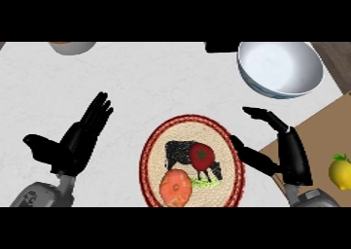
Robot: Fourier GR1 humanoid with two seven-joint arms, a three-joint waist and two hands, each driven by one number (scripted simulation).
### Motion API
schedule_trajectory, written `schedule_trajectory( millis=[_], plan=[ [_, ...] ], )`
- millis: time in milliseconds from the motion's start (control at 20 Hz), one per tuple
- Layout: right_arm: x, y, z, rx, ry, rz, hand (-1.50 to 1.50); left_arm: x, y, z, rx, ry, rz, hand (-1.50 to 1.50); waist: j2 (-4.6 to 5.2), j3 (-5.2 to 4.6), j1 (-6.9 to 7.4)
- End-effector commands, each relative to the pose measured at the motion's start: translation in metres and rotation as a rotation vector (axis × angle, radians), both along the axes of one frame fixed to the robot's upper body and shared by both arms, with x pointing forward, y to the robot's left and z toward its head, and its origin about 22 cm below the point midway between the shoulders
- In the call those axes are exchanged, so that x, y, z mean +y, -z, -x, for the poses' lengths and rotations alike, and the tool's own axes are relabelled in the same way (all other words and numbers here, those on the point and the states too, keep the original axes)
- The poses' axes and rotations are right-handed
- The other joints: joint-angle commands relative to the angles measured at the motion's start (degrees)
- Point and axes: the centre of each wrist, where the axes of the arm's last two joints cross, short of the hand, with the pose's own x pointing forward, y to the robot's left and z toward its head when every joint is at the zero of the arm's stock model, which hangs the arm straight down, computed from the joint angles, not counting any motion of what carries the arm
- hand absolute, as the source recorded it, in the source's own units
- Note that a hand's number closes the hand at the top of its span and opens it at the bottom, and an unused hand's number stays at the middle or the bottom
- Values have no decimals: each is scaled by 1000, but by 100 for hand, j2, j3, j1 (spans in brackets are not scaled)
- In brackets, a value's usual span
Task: Pick the tomato from the placemat and place it in the bowl
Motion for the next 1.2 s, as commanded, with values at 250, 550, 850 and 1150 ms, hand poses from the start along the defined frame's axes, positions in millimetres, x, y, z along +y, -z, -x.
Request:
schedule_trajectory(
  millis=[250,550,850,1150],
  plan=[
    [30,-15,55,-24,-93,414,-150,-14,4,1,36,78,29,0,11,-13,177],
    [36,-52,52,173,70,654,-150,-20,7,8,46,74,44,0,-7,-36,219],
    [88,-83,55,420,71,769,-150,-21,-9,-8,39,105,34,0,61,-5,382],
    [128,-97,40,597,81,775,-150,-29,-9,-3,30,129,57,0,62,8,421]
  ],
)
